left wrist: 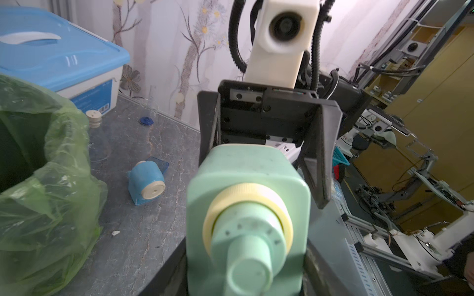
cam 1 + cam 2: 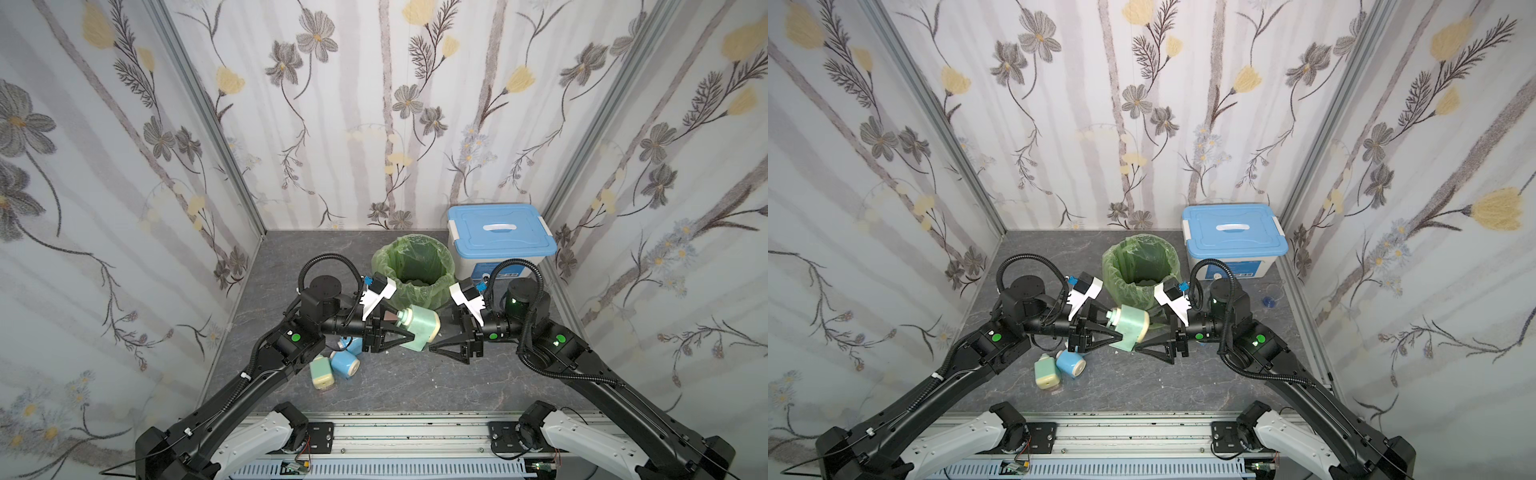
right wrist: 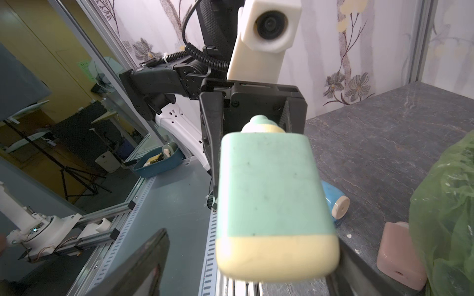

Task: Take out the pencil sharpener tray and clean the shavings
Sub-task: Pick up the pencil sharpener from the center of the board, then open the container of the pencil sharpener.

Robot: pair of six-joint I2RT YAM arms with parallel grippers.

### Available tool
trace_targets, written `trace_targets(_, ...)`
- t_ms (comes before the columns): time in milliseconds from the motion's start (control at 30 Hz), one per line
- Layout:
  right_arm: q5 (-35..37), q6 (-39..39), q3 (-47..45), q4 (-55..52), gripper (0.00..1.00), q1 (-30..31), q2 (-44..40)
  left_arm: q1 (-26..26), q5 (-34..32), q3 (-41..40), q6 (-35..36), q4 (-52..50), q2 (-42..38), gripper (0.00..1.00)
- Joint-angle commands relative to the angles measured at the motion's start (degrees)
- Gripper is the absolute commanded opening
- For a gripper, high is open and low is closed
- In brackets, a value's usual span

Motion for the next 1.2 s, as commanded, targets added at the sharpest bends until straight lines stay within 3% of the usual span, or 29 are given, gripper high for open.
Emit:
trace_targets(0, 1.69, 8.21, -3.96, 16.75, 0.93, 0.20, -0.31, 0.12, -3.83, -1.92, -6.02, 15.69, -0.77, 0.44)
trace_targets(267, 7.42, 13.53, -11.46, 32.67, 0.96, 0.93, -0.49, 0.14, -1.22, 0.15, -8.11, 18.70, 2.34, 0.45)
trace_targets(433, 5.78, 14.34, -12.00, 37.56, 0.95, 1.19, 1.24, 0.17, 1.62, 1.30, -8.23, 18.31, 2.51, 0.45)
trace_targets(600, 5.03, 14.00, -12.30, 39.12, 0.93, 1.20, -0.10, 0.23, 5.52, 1.95, -7.90, 17.06, 2.29, 0.45)
trace_targets(900, 3.30, 15.28, -12.91, 40.45, 0.79, 1.19, -0.84, 0.41, 5.65, 2.46, -6.56, 15.80, 1.87, 0.45)
trace_targets(1167, 2.54, 17.28, -13.27, 44.48, 0.80, 1.45, 1.40, 0.66, 5.65, 2.53, -6.63, 16.11, 1.43, 0.45)
